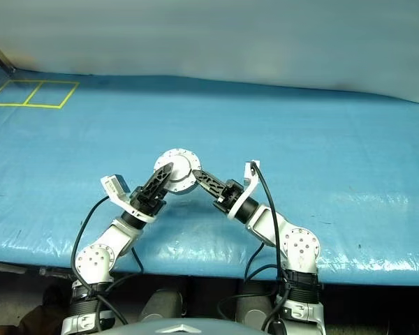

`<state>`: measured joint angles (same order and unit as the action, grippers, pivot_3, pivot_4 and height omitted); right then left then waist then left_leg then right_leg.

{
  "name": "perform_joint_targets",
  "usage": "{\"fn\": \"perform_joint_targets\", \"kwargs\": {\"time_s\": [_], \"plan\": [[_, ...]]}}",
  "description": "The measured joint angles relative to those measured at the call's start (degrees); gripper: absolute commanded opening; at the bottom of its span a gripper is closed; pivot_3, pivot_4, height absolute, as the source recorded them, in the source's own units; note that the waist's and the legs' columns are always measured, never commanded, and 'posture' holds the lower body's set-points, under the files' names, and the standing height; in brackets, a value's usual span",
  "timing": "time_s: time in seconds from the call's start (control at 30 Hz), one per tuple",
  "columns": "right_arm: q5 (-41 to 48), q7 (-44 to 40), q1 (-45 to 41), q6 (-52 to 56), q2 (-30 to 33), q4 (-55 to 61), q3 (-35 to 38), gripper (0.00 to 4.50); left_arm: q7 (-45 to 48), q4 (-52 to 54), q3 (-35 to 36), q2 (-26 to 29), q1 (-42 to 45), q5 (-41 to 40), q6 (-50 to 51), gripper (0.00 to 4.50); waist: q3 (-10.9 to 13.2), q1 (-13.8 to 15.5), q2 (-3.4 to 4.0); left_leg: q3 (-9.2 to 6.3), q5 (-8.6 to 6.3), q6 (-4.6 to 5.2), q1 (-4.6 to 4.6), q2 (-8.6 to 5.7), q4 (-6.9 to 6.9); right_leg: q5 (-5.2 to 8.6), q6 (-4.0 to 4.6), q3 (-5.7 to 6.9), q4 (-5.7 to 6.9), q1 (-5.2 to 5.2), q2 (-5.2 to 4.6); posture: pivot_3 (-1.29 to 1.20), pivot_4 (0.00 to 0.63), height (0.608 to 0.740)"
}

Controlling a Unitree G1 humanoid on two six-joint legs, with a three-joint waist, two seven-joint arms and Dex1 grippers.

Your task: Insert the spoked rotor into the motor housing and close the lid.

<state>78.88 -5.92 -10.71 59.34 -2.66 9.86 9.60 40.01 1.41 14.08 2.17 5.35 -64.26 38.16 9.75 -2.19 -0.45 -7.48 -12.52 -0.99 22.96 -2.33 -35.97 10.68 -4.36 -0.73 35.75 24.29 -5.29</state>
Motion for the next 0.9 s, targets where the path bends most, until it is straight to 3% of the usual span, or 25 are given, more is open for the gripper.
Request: {"fn": "perform_joint_targets", "kwargs": {"time_s": [0.2, 0.4, 0.83, 0.9], "plan": [[0.40, -0.09, 0.88, -0.09, 0.33, 0.99, -1.61, 1.17, 0.10, -0.32, -0.18, -0.77, 0.15, 0.26, 0.05, 4.48, 0.00, 0.01, -0.01, 0.01, 0.00, 0.00, 0.00, 0.00, 0.00, 0.00, 0.00, 0.00, 0.00, 0.00, 0.00, 0.00, 0.150, 0.740], [0.41, 0.06, 1.16, -0.49, 0.81, 1.52, -2.26, 1.17, 1.65, -1.22, -0.67, -0.92, -0.34, -0.40, 0.64, 3.00, 0.00, 0.08, -0.02, 0.02, 0.00, 0.00, 0.00, -0.01, -0.01, 0.00, 0.00, -0.01, -0.02, -0.01, -0.01, 0.00, 0.150, 0.740], [-1.65, -0.37, 1.15, -2.62, 1.93, 1.65, -3.55, 1.17, -1.73, -1.50, -0.18, -2.14, -0.93, -2.31, 1.98, 2.88, 0.03, 0.07, -0.06, 0.01, 0.00, 0.00, 0.01, 0.00, -0.03, 0.00, 0.00, -0.01, -0.01, -0.01, -0.01, 0.00, 0.150, 0.740], [-2.01, -0.41, 1.15, -3.06, 1.93, 1.64, -3.57, 1.89, -2.08, -1.53, -0.10, -2.32, -0.93, -2.29, 1.97, 2.88, 0.03, 0.10, -0.06, 0.01, 0.00, 0.00, 0.00, -0.01, -0.03, 0.00, 0.00, -0.01, -0.01, -0.01, -0.01, 0.00, 0.150, 0.740]]}}
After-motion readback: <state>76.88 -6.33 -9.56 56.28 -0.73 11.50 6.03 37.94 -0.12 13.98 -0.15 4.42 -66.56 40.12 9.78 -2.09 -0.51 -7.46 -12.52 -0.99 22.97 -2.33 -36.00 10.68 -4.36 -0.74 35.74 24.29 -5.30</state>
